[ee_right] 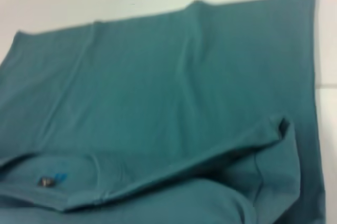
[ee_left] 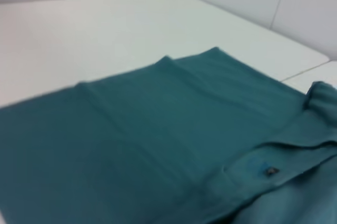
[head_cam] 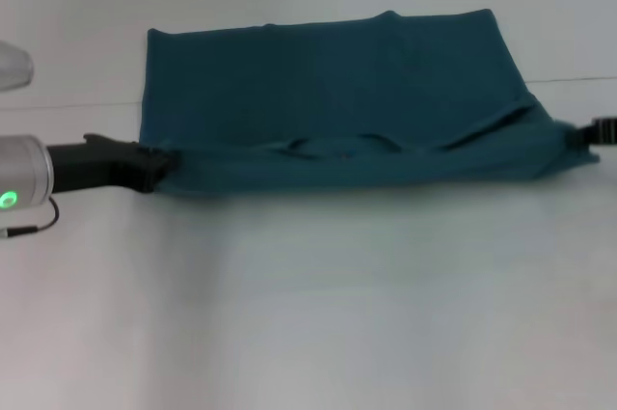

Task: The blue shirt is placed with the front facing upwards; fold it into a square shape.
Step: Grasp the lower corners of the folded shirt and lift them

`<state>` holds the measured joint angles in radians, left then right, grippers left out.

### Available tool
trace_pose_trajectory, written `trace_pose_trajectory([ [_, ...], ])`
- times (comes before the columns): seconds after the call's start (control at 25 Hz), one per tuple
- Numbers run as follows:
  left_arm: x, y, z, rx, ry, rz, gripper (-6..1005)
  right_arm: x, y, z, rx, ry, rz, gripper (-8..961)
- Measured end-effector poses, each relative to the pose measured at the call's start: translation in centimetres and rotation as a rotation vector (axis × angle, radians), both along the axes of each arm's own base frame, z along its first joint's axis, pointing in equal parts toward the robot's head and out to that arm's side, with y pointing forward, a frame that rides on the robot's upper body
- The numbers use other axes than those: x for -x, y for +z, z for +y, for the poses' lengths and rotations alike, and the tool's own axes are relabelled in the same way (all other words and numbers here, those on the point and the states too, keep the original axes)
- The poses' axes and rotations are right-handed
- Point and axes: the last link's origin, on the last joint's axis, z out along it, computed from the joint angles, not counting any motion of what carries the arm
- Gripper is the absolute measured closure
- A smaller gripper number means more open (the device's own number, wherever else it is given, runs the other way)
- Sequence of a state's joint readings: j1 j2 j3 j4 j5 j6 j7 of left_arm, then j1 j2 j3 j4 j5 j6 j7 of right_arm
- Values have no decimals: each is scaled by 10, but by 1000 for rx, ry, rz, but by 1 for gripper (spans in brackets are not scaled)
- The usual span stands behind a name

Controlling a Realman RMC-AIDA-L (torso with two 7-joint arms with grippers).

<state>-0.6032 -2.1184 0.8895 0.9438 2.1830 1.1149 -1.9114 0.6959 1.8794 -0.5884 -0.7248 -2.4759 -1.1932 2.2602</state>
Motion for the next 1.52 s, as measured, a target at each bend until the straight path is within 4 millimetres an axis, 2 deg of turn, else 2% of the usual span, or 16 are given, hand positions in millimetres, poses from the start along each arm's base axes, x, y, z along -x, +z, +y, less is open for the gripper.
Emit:
trace_pose_trajectory([
  [0.16,-9,4,9,7,-9,25,939,11,15,9,-28,5,3,898],
  [0.48,-18,13,15,10,-25,41,939,23,34,12,-59,14,8,897],
  [0.6,-18,12,15,18,-19,38,939,23,30,11,-38,6,12,897],
  [0.8,-6,5,4,46,10,32,939,9,16,-5,-3,-29,30,897],
  [1.04,-19,17,14,39,-24,39,938,27,37,8,-33,8,-1,898],
  [1.2,-11,10,5,58,-2,31,941,19,20,-4,6,-2,13,898],
  [1.52,17,-1,-39,123,20,4,943,-12,-16,-50,93,-55,76,898],
])
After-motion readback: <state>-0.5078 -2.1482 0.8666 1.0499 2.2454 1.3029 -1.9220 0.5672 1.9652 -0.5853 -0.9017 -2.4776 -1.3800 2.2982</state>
